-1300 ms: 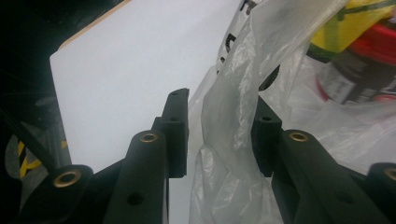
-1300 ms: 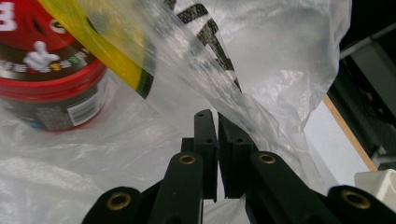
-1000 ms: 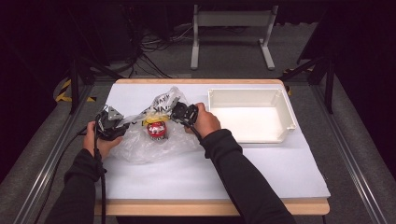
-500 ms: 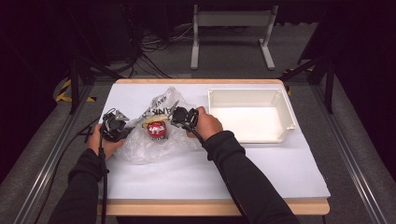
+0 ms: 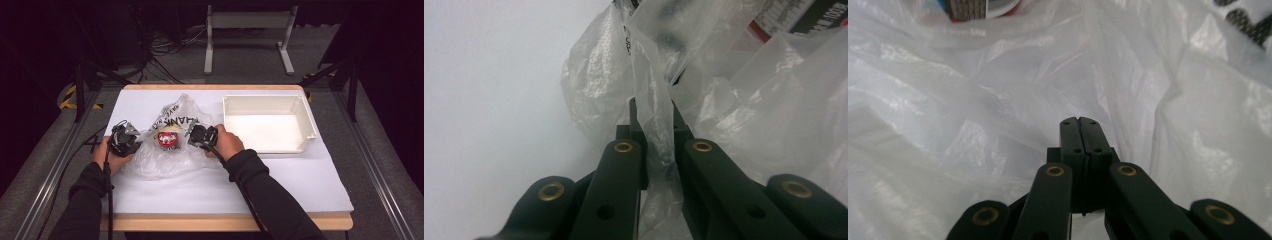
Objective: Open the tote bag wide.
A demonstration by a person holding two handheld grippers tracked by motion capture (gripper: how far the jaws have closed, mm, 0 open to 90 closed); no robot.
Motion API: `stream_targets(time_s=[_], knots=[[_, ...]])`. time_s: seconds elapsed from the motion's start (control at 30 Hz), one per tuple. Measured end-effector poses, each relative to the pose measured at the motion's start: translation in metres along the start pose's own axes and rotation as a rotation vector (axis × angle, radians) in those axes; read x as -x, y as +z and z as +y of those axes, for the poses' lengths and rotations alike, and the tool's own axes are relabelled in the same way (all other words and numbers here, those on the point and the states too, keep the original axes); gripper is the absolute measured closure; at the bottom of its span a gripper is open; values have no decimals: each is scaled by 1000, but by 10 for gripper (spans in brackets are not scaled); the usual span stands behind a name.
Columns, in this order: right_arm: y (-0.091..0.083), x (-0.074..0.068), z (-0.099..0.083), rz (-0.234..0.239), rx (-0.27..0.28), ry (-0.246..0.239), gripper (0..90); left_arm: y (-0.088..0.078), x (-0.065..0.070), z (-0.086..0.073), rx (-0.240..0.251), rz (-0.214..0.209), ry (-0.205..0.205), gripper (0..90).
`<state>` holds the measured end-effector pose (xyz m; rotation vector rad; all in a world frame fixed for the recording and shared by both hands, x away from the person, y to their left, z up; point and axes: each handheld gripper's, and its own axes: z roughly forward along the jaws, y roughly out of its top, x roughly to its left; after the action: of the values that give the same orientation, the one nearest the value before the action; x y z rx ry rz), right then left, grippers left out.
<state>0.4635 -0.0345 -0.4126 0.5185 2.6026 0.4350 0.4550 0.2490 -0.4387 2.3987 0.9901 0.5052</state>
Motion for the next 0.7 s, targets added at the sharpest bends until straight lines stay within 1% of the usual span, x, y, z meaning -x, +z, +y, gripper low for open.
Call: stream_targets(time_s=[0.13, 0.2, 0.27, 0.3, 0.37, 0.4, 0.43, 0.47, 0.5, 0.53, 0.57, 0.63, 0.67, 0.7], knots=[[2, -3, -9, 24, 2, -4, 900, 0, 1, -2, 9, -8, -3, 893], [4, -5, -13, 30, 4, 3, 900, 0, 2, -1, 5, -1, 9, 892], [3, -5, -15, 17, 27, 17, 900, 0, 2, -1, 5, 6, 10, 885], [1, -4, -15, 12, 36, 22, 880, -1, 2, -1, 9, 10, 6, 880], [-3, -3, -13, -28, 72, 34, 826, -1, 0, -3, 29, 10, -18, 863], [-6, -2, -12, -30, 91, 39, 817, -1, -2, -3, 42, 12, -29, 850], [-10, -1, -11, -36, 111, 40, 794, -1, -2, -3, 42, 12, -29, 845], [-14, -1, -10, -47, 136, 41, 765, -6, -4, -5, 68, 24, -36, 845], [-18, 0, -10, -50, 161, 48, 747, -9, -5, -5, 82, 30, -39, 841], [-21, 1, -10, -52, 175, 55, 728, -13, -6, -5, 110, 39, -49, 833], [-26, 2, -10, -54, 207, 61, 702, -18, -8, -5, 133, 43, -59, 823], [-35, 5, -10, -48, 252, 79, 652, -28, -8, -5, 181, 68, -64, 769], [-39, 8, -10, -53, 283, 91, 628, -33, -8, -5, 205, 65, -65, 749], [-43, 10, -10, -42, 305, 102, 622, -38, -9, -5, 229, 74, -69, 714]])
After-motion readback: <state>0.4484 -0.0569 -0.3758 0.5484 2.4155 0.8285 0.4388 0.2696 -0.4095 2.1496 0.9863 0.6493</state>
